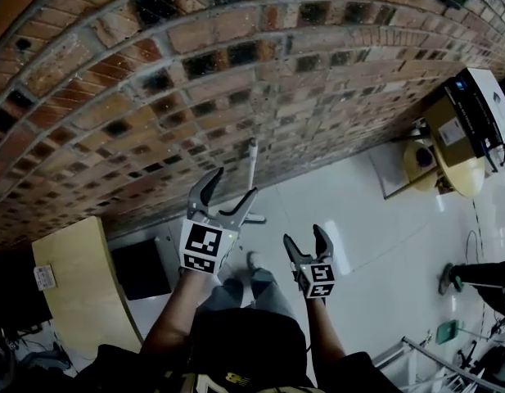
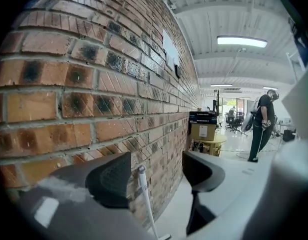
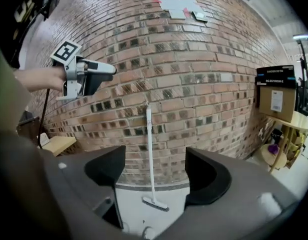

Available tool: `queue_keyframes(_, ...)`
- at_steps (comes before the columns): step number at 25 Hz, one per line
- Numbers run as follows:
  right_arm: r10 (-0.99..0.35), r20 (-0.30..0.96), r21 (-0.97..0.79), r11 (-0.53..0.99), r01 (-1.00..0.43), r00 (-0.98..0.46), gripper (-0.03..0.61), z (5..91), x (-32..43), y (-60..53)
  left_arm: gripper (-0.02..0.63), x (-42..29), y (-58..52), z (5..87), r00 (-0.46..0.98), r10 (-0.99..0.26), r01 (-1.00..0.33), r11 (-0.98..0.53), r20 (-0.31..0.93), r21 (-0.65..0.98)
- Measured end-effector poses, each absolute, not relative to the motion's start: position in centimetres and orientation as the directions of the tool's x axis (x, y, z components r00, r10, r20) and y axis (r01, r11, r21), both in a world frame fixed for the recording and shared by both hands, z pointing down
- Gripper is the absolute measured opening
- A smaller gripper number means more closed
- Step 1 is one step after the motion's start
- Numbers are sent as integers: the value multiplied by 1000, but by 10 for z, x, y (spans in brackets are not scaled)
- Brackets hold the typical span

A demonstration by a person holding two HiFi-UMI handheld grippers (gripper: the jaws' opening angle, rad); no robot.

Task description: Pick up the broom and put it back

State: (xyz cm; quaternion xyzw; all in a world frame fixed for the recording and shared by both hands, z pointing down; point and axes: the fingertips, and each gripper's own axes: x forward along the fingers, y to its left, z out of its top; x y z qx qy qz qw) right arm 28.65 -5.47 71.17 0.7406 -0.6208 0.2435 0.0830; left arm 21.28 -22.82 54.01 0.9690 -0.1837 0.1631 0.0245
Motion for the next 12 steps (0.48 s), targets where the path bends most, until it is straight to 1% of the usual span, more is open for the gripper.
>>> queue_keyframes(3, -880, 472, -192, -153, -969, 46, 377, 736, 280, -88, 322, 207, -237, 545, 872, -359, -380, -925, 332, -2)
queue_keyframes(7, -889, 456, -206, -73, -976, -30, 333, 753, 271, -143, 322, 190, -252, 548, 848, -396, -424, -906, 351, 1)
queue_keyframes(12, -884, 456, -225, 1, -974, -106, 318, 765, 263, -220, 322, 156, -271, 554, 798, -464, -497, -868, 385, -16)
